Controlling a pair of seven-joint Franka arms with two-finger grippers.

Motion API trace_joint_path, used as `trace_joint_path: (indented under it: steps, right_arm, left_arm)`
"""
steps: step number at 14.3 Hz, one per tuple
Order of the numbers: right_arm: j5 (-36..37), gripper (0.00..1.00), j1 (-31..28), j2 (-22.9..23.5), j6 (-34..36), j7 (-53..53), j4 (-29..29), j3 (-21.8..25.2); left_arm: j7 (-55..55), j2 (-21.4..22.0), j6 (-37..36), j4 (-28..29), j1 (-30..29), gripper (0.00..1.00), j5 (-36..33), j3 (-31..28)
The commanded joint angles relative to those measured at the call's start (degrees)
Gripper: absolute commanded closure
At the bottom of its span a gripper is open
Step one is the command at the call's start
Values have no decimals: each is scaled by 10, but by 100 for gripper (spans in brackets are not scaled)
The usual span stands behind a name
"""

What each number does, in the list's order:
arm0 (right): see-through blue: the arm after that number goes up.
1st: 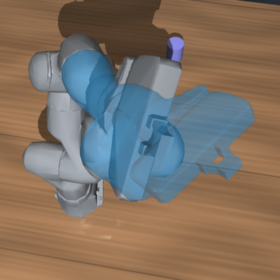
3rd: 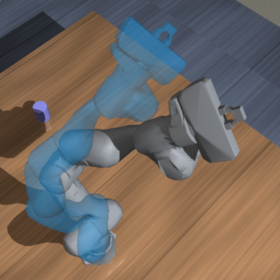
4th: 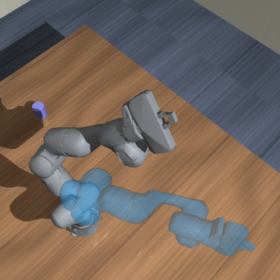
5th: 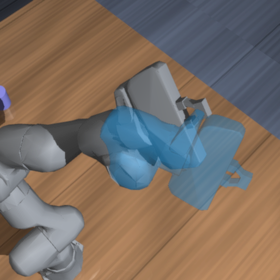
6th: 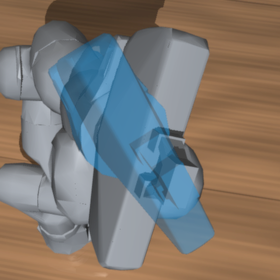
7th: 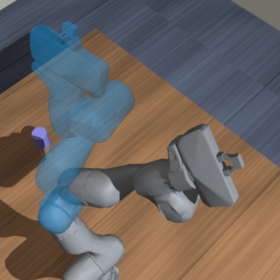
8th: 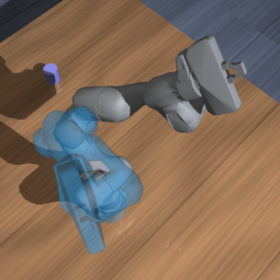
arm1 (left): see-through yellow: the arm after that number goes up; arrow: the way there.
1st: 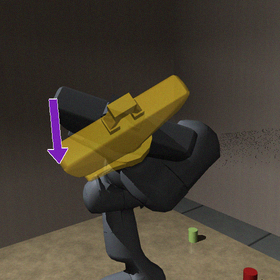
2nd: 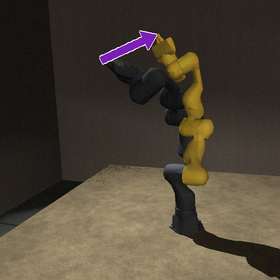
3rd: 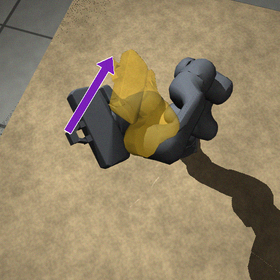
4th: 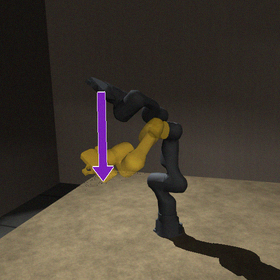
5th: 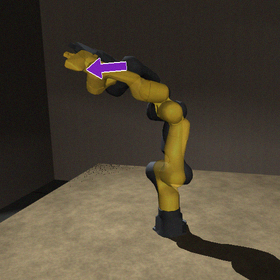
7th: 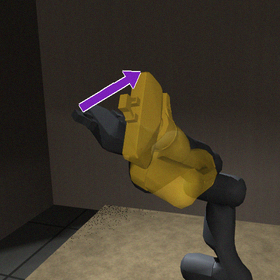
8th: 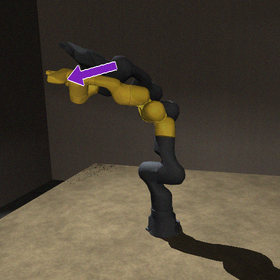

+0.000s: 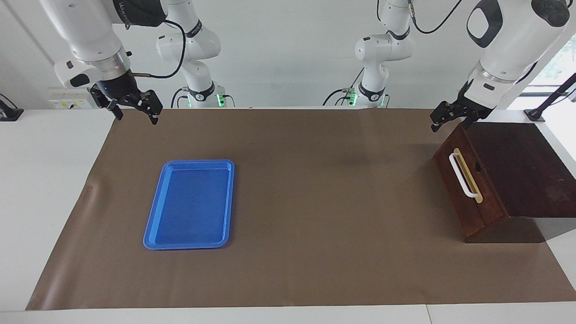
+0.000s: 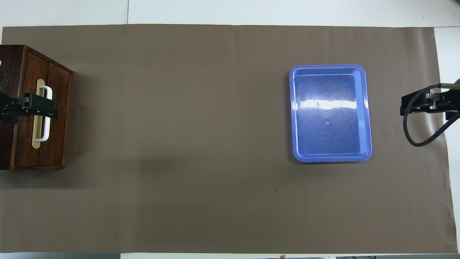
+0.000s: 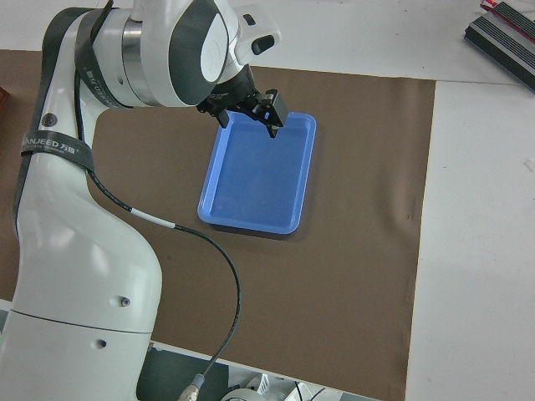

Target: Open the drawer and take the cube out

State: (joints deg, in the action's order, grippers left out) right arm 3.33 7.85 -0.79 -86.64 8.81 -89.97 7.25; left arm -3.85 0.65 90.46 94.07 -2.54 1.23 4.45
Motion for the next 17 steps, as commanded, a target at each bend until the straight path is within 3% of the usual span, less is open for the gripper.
trace_joint_path:
  steps: [1,9,17]
  right_arm:
    - [4,0,-5,-13,2,-6,-13,-3]
    - [4,0,-5,-13,2,-6,-13,-3]
    - [4,0,-5,-13,2,-6,-13,-3]
  left_arm:
    - [9,3,6,0,1,0,8,-3]
    - [9,10,31,15,-2,0,-3,-1]
    - [17,6,163,106,17,0,-134,1]
